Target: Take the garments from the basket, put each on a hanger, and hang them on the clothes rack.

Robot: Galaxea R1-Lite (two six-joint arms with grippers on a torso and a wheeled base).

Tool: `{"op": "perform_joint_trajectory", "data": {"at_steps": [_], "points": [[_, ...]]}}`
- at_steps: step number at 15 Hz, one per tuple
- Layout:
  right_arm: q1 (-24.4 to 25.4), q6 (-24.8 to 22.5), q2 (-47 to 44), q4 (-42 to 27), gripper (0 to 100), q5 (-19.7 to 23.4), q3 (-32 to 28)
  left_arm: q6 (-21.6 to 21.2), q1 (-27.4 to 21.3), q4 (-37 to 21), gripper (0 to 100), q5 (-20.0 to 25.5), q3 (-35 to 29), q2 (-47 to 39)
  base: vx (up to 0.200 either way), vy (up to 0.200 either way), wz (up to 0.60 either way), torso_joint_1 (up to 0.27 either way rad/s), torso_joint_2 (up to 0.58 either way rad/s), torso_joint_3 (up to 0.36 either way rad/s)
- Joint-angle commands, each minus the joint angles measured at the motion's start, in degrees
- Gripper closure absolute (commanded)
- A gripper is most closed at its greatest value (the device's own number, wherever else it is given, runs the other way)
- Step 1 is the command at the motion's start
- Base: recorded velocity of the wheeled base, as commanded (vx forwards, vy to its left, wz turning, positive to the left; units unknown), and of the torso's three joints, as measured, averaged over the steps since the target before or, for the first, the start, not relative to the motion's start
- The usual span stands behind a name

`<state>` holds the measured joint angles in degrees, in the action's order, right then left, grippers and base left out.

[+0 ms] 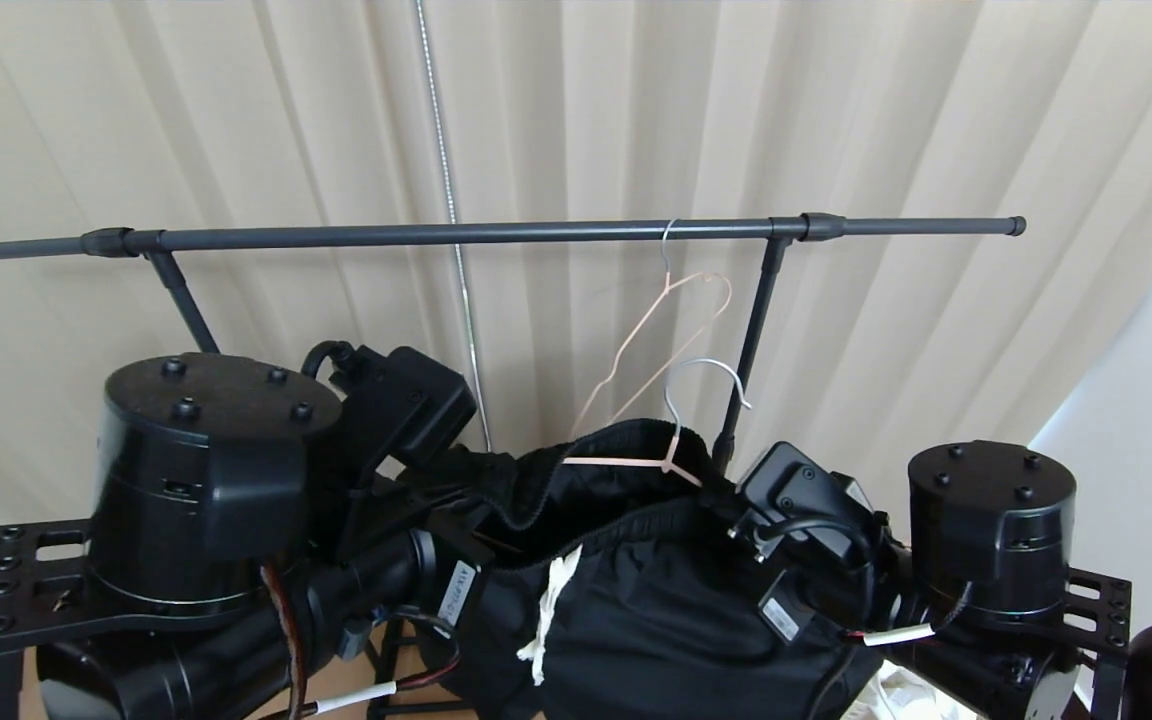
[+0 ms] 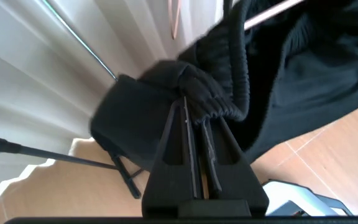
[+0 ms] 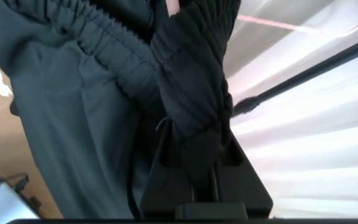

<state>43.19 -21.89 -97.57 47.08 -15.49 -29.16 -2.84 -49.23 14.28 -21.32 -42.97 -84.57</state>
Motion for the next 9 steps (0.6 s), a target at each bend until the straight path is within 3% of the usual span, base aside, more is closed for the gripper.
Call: {"op": "perform_joint_trajectory", "data": {"at_steps": [1, 9], "points": [[0.05, 0.1, 0.01, 1.26, 100, 0.03, -0.02, 1.96, -0.26, -0.04, 100, -0.04, 0.08, -1.65, 0.0, 0.0, 0.0, 0.0, 0.0, 0.0], [0.05, 2.65, 0.19, 1.88, 100, 0.29, -1.16, 8.03, -1.93, 0.05, 100, 1.81, 1.84, -4.03, 0.0, 0.0, 0.0, 0.0, 0.0, 0.0]]}}
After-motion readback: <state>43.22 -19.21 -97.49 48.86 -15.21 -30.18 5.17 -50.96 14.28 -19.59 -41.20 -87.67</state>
